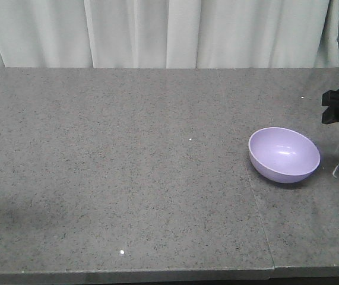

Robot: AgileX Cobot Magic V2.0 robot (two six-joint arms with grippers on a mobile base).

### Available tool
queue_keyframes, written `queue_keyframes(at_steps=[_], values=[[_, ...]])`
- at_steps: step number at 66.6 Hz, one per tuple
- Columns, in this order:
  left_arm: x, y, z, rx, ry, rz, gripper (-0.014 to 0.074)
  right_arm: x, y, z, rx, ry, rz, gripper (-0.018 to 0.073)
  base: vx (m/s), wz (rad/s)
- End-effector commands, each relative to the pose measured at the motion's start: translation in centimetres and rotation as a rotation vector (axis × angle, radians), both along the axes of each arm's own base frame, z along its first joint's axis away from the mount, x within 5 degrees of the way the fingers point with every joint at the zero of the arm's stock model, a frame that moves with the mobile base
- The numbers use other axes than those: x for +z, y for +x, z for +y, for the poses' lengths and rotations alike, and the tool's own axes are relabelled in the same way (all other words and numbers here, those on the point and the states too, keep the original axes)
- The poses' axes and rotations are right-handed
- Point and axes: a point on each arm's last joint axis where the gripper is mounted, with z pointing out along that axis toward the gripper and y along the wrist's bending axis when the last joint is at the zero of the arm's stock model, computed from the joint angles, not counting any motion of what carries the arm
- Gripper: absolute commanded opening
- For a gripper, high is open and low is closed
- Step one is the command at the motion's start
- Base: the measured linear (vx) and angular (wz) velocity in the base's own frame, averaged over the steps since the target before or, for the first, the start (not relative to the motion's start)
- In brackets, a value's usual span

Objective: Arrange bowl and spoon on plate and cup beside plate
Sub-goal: 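Lower the right gripper onto the rim of the lavender bowl, then close the right gripper on the bowl rim and lift it up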

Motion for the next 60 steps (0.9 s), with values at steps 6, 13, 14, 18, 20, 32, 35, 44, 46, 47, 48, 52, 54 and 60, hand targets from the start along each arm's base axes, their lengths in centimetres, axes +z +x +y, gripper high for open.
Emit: queue_keyframes(at_steps=[6,13,14,18,20,32,35,44,46,47,48,52,54,60], values=[[1.5,-0.3,0.0,0.016,-0.019,-0.093,-0.0006,-0.5,1.5,0.0,0.058,0.043,-0.033,0.0529,0.0,0.0],[1.4,-0.3,0.0,0.014,-0.019,-0.09,-0.0006,-2.2,2.4,-0.1,0.069,0.053,0.01,0.0529,0.0,0.0],[1.4,-0.3,0.0,0.014,-0.019,-0.089,-0.0006,-2.4,2.5,-0.1,0.071,0.055,0.015,0.0529,0.0,0.0],[1.4,-0.3,0.0,0.013,-0.018,-0.088,-0.0006,-3.3,2.9,-0.1,0.087,0.061,0.038,0.0529,0.0,0.0],[1.4,-0.3,0.0,0.013,-0.018,-0.088,-0.0006,-3.7,3.0,-0.1,0.092,0.066,0.046,0.0529,0.0,0.0],[1.4,-0.3,0.0,0.013,-0.018,-0.088,-0.0006,-5.5,3.8,0.0,0.103,0.099,0.09,0.0529,0.0,0.0],[1.4,-0.3,0.0,0.013,-0.018,-0.087,-0.0006,-5.8,3.8,0.0,0.104,0.101,0.101,0.0529,0.0,0.0],[1.4,-0.3,0.0,0.013,-0.018,-0.087,-0.0006,-6.5,4.0,0.0,0.12,0.096,0.12,0.0503,0.0,0.0],[1.4,-0.3,0.0,0.013,-0.018,-0.087,-0.0006,-6.5,4.0,0.0,0.123,0.096,0.12,0.0483,0.0,0.0],[1.4,-0.3,0.0,0.013,-0.018,-0.087,-0.0006,-6.5,4.0,0.0,0.123,0.096,0.122,0.0473,0.0,0.0],[1.4,-0.3,0.0,0.013,-0.018,-0.087,-0.0006,-6.5,4.0,0.0,0.123,0.096,0.123,0.0461,0.0,0.0],[1.4,-0.3,0.0,0.013,-0.018,-0.087,-0.0006,-6.6,4.0,0.0,0.122,0.097,0.123,0.0403,0.0,0.0],[1.4,-0.3,0.0,0.013,-0.018,-0.087,-0.0006,-6.6,4.0,0.0,0.123,0.098,0.124,0.0357,0.0,0.0],[1.4,-0.3,0.0,0.013,-0.018,-0.087,-0.0006,-6.6,4.0,0.0,0.126,0.097,0.127,0.023,0.0,0.0]])
